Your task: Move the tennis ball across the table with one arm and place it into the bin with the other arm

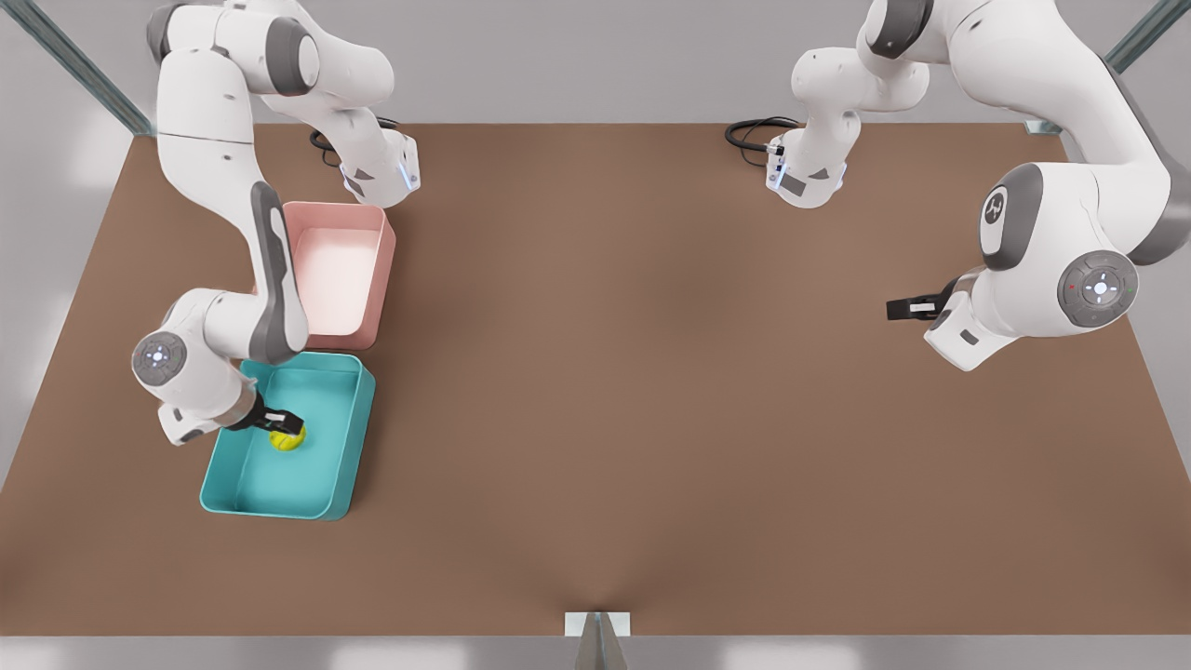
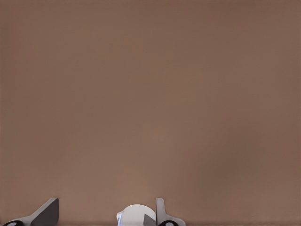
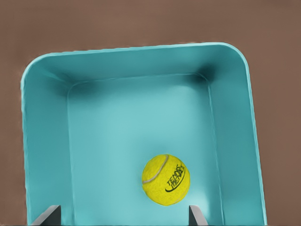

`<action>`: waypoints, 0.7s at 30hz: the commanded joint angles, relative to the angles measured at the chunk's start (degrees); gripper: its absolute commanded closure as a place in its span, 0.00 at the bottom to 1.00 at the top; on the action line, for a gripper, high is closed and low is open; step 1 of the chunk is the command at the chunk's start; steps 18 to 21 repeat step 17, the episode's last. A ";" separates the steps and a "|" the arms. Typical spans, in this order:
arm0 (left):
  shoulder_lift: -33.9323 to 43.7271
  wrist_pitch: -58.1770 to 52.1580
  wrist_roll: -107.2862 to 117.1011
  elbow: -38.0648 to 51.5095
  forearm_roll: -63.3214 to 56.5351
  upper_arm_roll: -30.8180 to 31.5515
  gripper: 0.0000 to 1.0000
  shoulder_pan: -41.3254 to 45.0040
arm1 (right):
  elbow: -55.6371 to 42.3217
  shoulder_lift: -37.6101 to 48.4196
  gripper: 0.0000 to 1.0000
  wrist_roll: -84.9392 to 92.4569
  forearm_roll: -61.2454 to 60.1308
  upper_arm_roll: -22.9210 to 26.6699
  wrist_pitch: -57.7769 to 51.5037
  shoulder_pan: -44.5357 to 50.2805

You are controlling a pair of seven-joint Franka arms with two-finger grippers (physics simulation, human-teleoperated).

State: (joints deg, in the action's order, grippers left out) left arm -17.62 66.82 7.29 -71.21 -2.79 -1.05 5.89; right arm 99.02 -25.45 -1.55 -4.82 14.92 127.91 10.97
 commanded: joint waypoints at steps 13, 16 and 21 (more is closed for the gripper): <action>0.04 0.06 -0.08 0.02 -0.11 0.00 0.00 -0.18 | -20.46 18.23 0.00 0.15 2.44 -9.45 -55.06 -2.78; 0.04 -0.20 -0.08 0.02 -0.03 0.00 0.00 -0.35 | -14.47 22.11 0.00 0.15 4.12 -11.31 -51.01 -3.85; -0.23 -0.20 -0.08 0.02 -0.03 0.00 0.00 -0.53 | -14.56 22.02 0.00 0.15 4.12 -11.31 -51.01 -3.85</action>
